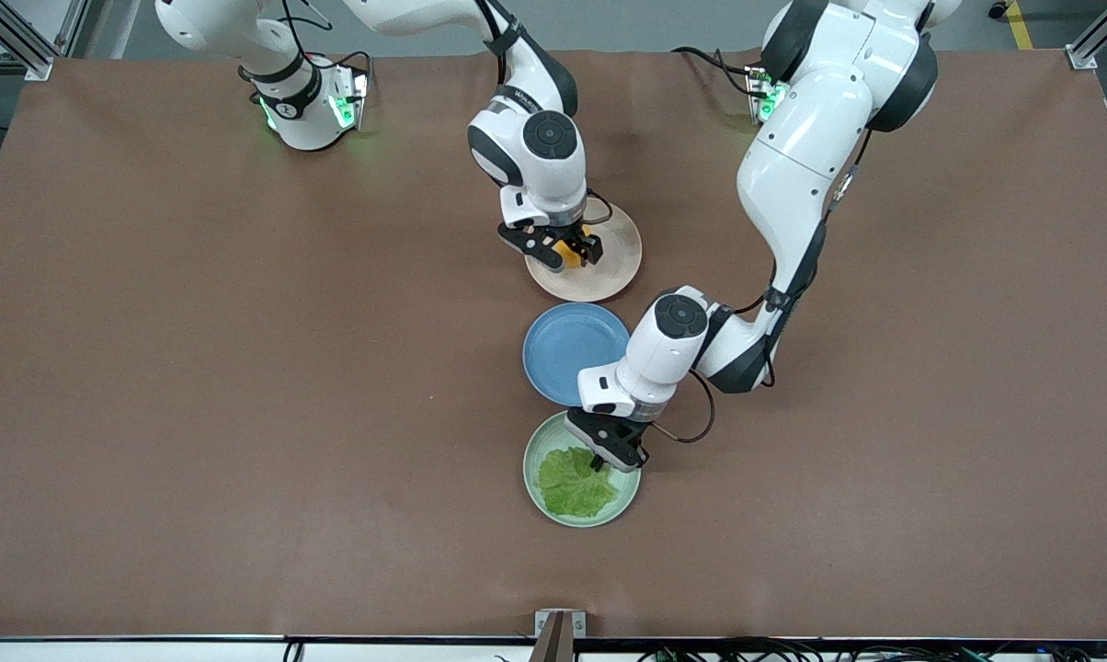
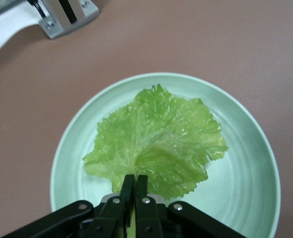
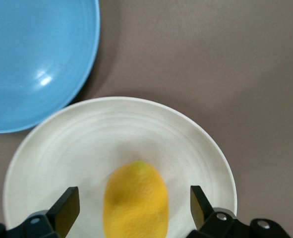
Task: Pick lemon and lettuce from plates
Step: 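Lift the lettuce and lemon off their plates and carry them aside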
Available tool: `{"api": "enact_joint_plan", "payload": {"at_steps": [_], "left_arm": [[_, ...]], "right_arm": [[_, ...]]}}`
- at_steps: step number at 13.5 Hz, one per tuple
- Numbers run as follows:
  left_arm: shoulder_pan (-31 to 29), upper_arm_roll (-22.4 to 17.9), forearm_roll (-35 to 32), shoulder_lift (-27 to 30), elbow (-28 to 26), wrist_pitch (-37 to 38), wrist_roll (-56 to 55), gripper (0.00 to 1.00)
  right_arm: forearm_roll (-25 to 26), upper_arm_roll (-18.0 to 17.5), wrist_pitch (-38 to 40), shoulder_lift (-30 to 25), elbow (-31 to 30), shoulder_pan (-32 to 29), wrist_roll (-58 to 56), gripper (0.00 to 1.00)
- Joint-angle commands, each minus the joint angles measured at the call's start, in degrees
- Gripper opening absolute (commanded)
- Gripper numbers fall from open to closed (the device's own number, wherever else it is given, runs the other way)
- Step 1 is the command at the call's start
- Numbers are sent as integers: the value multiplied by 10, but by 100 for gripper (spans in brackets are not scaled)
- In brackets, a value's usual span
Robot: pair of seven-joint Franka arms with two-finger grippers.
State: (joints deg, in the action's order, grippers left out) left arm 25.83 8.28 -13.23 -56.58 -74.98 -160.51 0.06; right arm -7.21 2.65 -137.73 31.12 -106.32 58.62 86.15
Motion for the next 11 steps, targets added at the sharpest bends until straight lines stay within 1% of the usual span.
{"api": "enact_joint_plan", "payload": {"at_steps": [1,2,3,4,5,6,7,8,9,11], "left_arm": [[-8,-2,-15,63,-13,87,-5,4],[-12,-2,-10,86,-13,133,-5,3],[-24,0,-9,111,-16,181,-6,2],[-37,3,-5,132,-23,219,-19,0],[-42,3,-2,151,-36,236,-49,0],[-46,2,-2,173,-61,237,-72,0],[-67,2,-2,196,-91,237,-81,0],[-91,2,-4,218,-117,237,-69,0],[-120,4,-5,239,-150,237,-60,0],[-145,4,-4,271,-213,237,-56,0]], "right_arm": [[6,8,-23,17,2,11,24,98],[6,9,-25,21,2,20,29,97],[6,10,-25,25,1,26,33,95],[7,10,-25,26,1,32,46,88],[15,10,-25,27,1,39,56,79],[20,11,-25,27,1,40,61,67],[23,11,-25,26,1,40,63,45],[23,11,-24,26,2,38,64,19],[23,11,-23,25,3,35,66,2],[23,17,-18,15,4,26,61,0]]}}
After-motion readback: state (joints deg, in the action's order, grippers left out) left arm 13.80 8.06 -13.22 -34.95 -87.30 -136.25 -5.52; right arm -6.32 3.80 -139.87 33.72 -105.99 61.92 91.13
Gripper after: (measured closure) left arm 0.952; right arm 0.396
